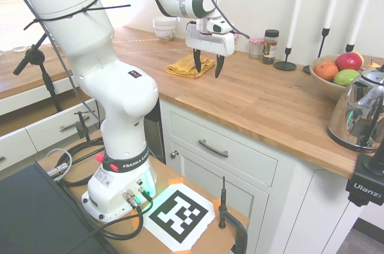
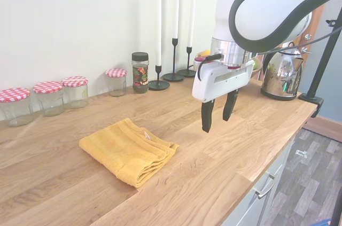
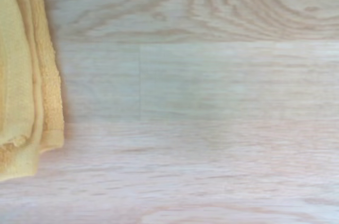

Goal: Wipe the counter

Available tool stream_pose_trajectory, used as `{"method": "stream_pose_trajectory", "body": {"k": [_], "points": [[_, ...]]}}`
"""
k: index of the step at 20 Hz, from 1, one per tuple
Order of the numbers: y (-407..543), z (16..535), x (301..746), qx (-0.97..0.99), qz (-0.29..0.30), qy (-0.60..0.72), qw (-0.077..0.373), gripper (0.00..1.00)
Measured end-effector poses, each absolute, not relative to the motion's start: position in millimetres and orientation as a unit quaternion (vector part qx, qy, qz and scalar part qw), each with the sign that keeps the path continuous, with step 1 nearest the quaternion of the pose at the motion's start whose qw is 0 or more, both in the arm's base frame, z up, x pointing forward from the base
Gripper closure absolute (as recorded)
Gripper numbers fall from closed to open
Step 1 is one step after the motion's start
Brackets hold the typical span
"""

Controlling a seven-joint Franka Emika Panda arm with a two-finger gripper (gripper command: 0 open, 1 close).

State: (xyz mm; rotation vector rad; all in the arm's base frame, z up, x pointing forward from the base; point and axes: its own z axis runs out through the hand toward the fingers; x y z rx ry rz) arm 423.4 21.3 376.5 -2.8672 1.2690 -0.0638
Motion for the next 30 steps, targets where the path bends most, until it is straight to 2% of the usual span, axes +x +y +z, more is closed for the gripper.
{"method": "stream_pose_trajectory", "body": {"k": [11,20,30], "points": [[22.1,363.7,438.1,-0.916,-0.039,0.400,0.014,0.00],[28.0,372.2,463.3,-0.918,-0.053,0.392,0.020,0.00],[106.5,368.4,475.6,-0.929,-0.065,0.364,0.008,0.00]]}}
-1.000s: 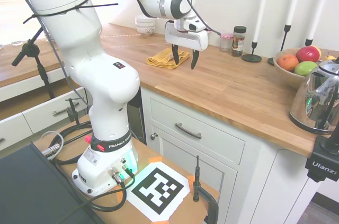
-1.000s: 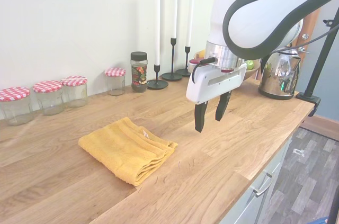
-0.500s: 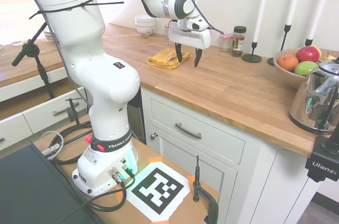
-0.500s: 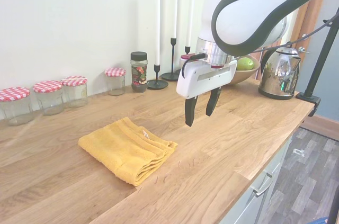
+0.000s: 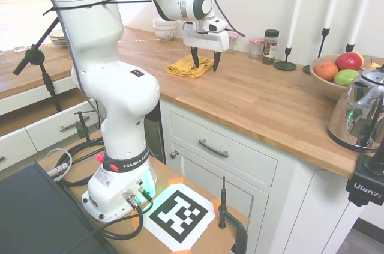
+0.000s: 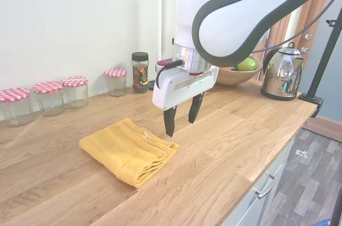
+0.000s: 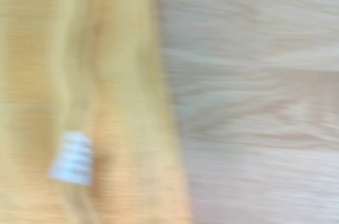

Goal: Wipe the counter

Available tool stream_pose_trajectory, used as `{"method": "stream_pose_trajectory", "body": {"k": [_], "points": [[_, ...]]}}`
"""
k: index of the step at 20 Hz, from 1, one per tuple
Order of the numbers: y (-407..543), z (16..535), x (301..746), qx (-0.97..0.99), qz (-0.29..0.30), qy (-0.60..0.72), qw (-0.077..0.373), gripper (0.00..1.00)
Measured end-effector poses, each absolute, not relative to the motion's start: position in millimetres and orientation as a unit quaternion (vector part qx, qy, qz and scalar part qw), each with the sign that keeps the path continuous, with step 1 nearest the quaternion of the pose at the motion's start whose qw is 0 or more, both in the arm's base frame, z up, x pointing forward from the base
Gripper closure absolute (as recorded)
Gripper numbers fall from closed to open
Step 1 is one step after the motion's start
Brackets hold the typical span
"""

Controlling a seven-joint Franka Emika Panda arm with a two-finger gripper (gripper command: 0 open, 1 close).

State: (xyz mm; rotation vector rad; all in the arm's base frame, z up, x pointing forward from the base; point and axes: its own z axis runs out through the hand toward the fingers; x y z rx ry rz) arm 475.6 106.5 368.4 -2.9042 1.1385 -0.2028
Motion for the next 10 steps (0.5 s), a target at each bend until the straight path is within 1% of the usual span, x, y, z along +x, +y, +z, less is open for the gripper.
{"method": "stream_pose_trajectory", "body": {"k": [4,10], "points": [[142.2,367.2,480.4,-0.931,-0.073,0.357,0.003,0.00],[167.8,365.4,503.3,-0.933,-0.077,0.352,0.001,0.00]]}}
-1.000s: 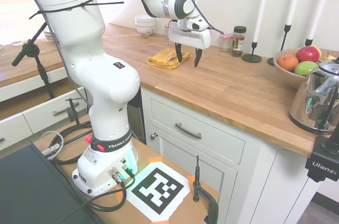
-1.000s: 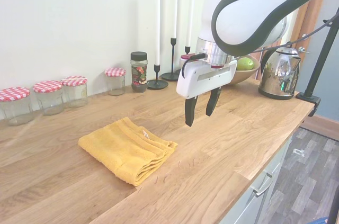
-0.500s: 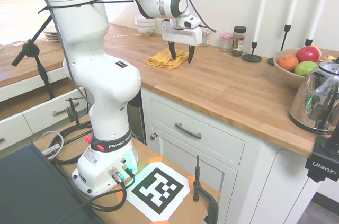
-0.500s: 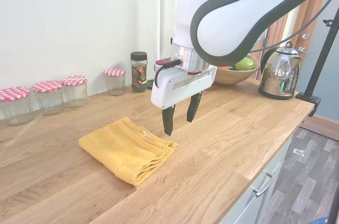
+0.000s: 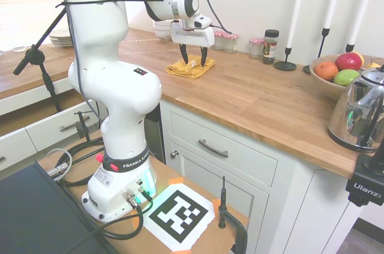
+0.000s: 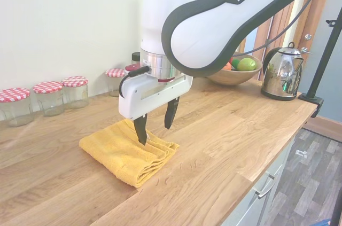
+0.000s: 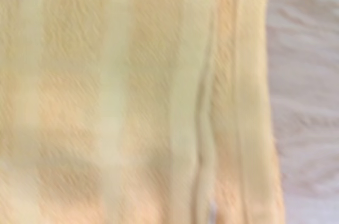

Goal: Wipe the counter

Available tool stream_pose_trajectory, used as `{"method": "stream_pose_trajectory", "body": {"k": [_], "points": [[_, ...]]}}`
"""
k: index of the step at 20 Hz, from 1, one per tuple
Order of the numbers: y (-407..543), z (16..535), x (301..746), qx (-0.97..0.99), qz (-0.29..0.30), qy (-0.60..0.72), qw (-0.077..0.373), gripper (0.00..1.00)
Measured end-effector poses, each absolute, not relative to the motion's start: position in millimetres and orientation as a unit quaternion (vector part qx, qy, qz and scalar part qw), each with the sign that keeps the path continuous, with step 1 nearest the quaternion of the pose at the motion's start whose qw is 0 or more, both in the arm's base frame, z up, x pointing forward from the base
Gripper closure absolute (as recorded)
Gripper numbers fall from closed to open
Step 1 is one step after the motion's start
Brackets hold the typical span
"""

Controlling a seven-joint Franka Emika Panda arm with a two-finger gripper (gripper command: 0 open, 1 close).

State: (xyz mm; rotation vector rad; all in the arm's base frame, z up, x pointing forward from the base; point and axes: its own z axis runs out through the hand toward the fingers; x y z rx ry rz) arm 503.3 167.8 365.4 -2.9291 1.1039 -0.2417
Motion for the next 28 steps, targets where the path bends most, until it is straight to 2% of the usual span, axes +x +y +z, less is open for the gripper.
{"method": "stream_pose_trajectory", "body": {"k": [21,22,28], "points": [[215.2,367.8,565.0,-0.932,-0.085,0.351,-0.014,0.00],[215.4,367.0,565.6,-0.932,-0.084,0.351,-0.015,1.00],[216.0,355.7,565.9,-0.932,-0.073,0.355,-0.024,1.00]]}}
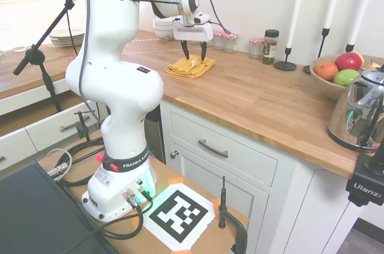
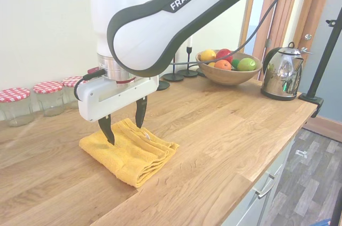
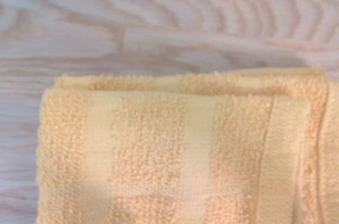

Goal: Wipe the counter

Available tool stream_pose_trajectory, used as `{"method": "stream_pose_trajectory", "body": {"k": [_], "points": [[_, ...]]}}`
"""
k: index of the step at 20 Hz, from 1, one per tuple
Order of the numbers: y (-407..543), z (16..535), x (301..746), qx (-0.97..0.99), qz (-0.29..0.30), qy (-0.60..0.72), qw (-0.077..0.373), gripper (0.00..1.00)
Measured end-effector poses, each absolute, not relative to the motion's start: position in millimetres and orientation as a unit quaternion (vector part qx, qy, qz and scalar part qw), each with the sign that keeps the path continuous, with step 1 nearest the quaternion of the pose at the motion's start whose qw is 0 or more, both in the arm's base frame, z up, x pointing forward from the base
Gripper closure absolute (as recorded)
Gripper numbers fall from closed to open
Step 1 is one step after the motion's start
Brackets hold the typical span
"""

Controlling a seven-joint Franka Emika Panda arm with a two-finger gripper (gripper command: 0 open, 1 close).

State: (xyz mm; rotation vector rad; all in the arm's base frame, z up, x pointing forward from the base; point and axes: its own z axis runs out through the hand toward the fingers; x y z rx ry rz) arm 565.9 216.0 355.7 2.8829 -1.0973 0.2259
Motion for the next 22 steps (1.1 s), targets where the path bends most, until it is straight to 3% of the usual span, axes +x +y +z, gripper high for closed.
{"method": "stream_pose_trajectory", "body": {"k": [22], "points": [[204.6,354.8,570.9,0.927,0.069,-0.368,0.027,1.00]]}}
